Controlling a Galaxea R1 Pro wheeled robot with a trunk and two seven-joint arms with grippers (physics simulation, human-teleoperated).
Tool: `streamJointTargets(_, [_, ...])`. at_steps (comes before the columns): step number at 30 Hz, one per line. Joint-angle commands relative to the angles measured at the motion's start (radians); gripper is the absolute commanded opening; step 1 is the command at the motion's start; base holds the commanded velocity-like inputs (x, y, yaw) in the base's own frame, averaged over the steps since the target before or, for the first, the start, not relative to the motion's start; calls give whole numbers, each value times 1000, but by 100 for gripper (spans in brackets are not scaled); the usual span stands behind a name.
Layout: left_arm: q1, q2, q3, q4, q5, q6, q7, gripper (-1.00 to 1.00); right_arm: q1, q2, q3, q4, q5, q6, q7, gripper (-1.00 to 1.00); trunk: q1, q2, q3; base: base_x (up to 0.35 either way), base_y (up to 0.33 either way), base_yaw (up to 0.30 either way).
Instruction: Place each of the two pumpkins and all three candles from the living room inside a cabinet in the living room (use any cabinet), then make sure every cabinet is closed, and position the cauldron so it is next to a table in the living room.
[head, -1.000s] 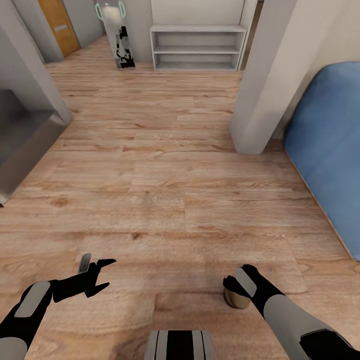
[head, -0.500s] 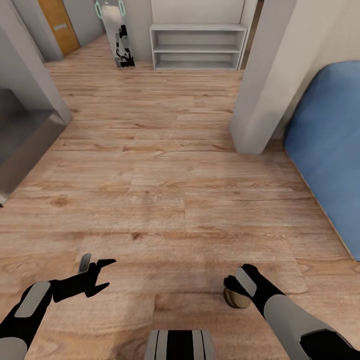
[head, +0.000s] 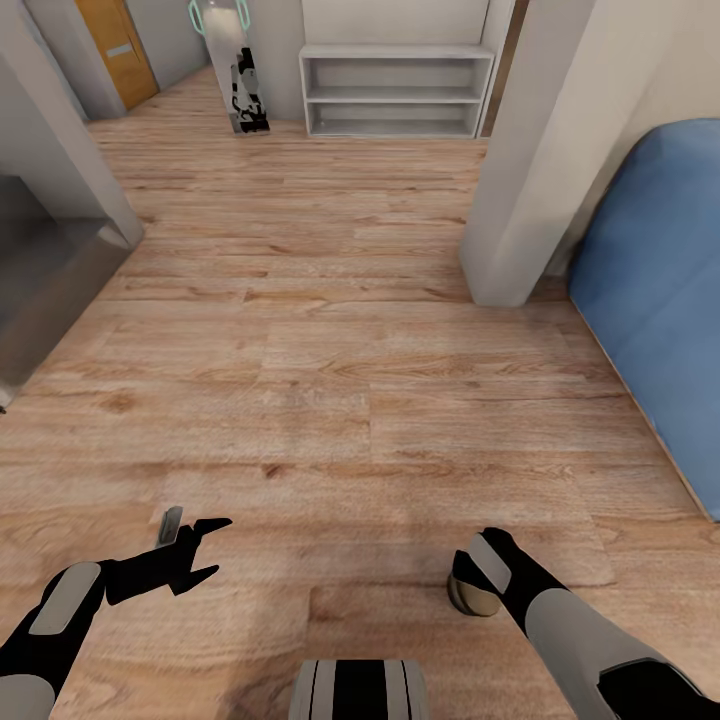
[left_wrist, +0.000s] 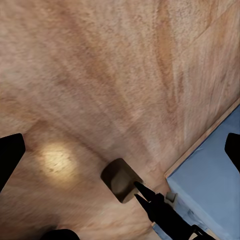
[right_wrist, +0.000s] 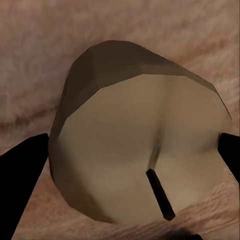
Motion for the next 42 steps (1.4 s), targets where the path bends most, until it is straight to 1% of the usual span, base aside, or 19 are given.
streamJointTargets(1, [0, 0, 0, 0, 0, 0, 0, 100, 1, 0, -2, 6, -26, -9, 67, -100, 0, 0, 0, 0, 0, 0])
streamJointTargets(23, [0, -3, 0, 2, -1, 0, 0, 100, 1, -2, -2, 5, -26, -9, 67, -100, 0, 0, 0, 0, 0, 0])
streamJointTargets(38, [0, -2, 0, 2, -1, 0, 0, 100, 1, 3, -3, -5, -28, -8, 68, -100, -6, 4, 58, 0, 0, 0])
streamJointTargets(42, [0, -1, 0, 3, -1, 0, 0, 100, 1, 4, 3, -6, -28, -3, 68, -100, -8, 5, 73, 0, 0, 0])
